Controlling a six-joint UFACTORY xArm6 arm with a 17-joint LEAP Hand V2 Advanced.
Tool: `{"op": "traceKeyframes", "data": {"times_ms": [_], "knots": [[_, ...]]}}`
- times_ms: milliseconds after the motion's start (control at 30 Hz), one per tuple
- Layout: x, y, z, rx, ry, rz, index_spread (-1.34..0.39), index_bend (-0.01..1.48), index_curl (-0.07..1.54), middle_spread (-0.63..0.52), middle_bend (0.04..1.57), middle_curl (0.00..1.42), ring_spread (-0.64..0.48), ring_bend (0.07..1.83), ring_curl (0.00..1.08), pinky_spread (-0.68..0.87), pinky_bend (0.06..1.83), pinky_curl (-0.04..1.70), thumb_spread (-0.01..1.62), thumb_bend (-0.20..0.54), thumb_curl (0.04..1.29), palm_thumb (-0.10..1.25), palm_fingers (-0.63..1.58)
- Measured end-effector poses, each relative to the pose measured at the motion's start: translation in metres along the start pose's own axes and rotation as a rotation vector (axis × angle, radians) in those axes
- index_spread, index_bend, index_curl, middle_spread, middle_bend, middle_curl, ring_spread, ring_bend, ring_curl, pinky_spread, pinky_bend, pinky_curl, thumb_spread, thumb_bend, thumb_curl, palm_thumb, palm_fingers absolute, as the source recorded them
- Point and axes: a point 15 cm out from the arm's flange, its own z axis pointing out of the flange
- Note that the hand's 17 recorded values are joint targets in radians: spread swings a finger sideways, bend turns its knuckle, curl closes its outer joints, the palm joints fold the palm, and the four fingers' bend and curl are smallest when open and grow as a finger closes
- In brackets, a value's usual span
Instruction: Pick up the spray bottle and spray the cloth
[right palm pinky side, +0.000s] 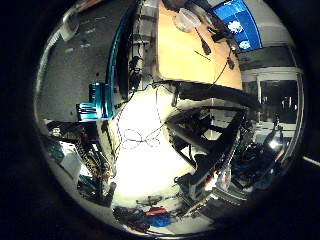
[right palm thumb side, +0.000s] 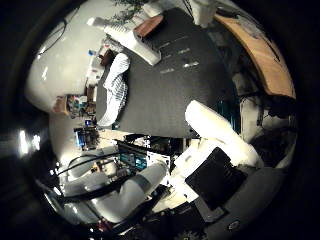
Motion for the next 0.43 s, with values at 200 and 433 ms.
{"op": "traceKeyframes", "data": {"times_ms": [200,433], "knots": [[-0.0007,-0.0014,-0.0002,0.006,-0.003,0.001,-0.38,0.23,0.42,-0.05,0.20,0.36,0.05,0.19,0.17,0.33,0.19,0.22,1.19,-0.016,0.35,0.77,0.40],[0.0013,-0.0029,-0.0006,0.017,0.005,0.004,-0.39,0.24,0.43,-0.06,0.21,0.37,0.04,0.19,0.17,0.32,0.19,0.22,1.19,-0.016,0.35,0.77,0.41]]}}
